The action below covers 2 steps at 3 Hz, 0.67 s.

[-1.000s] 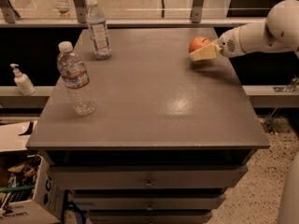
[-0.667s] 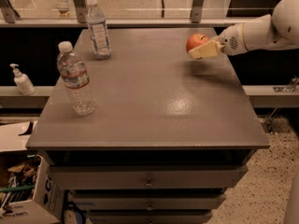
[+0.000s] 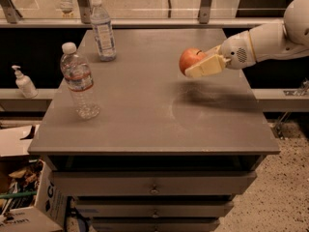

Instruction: Move apple near water bottle

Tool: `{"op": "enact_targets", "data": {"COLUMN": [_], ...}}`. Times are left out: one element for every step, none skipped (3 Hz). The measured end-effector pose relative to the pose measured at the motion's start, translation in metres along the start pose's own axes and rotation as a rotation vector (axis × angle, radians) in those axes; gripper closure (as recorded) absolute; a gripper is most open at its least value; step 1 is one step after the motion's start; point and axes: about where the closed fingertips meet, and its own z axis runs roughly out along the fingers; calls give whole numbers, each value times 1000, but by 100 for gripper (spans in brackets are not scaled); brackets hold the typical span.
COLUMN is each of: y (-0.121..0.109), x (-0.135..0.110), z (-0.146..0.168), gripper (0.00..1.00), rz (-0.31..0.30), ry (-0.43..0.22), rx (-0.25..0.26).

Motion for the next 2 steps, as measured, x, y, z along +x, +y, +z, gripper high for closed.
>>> {"op": "enact_targets", "data": {"y": [0,13], "x": [0,4], "z": [0,8], "gripper": [100,100], "rz": [0,-2], "ry": [-1,-20], "rx": [1,-26]}}
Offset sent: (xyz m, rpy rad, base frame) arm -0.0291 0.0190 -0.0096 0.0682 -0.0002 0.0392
